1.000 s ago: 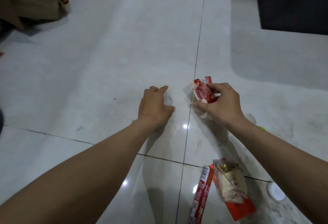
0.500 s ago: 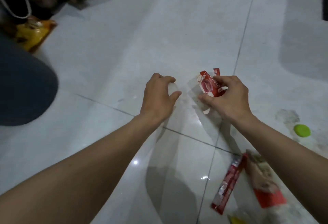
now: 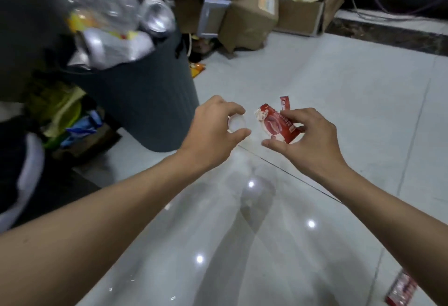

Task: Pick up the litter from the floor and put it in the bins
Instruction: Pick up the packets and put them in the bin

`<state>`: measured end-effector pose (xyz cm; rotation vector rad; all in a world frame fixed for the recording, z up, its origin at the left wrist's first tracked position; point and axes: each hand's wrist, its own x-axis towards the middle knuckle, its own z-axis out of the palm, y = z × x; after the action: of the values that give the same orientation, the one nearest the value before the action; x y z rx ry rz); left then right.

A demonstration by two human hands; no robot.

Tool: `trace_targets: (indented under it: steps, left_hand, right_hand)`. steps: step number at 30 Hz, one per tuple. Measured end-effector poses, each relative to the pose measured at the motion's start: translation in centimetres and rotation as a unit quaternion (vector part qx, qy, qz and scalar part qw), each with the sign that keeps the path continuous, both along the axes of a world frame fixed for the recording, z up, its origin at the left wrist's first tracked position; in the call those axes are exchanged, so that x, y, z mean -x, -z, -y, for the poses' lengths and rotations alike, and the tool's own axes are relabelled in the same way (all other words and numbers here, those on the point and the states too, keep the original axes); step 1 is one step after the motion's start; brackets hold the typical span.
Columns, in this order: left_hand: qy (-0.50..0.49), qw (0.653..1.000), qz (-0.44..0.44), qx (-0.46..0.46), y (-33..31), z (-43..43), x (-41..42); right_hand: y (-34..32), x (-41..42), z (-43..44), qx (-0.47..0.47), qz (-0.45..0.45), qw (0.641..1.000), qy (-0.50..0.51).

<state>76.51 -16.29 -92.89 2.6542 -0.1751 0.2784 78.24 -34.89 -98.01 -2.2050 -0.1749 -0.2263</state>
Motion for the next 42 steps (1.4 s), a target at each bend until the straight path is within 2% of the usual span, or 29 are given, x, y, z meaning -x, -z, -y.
trace_targets:
  steps: [12,16,21,27,42]
  left_hand:
    - [-0.063,0.991,0.111,0.041,-10.0,-13.7,8.3]
    - [-0.097,0.988,0.121,0.026,-12.2,-18.2,11.3]
    - [-0.128,0.987,0.101,0.001,-13.5,-23.3,14.9]
    - [-0.155,0.986,0.018,-0.054,-11.9,-28.5,18.9]
    - [-0.17,0.98,-0.064,-0.082,-9.8,-34.0,23.0]
  right_hand:
    - [-8.5,4.8,-13.5,0.014,0.101,0.989,-0.108]
    - [-11.0,5.9,-18.0,0.004,0.121,0.981,-0.15]
    - [-13.1,7.4,-23.1,0.019,0.143,0.97,-0.195]
    - [-14.2,8.7,-27.2,0.04,0.154,0.957,-0.241]
    - [-15.0,10.0,-33.8,0.039,0.125,0.944,-0.304]
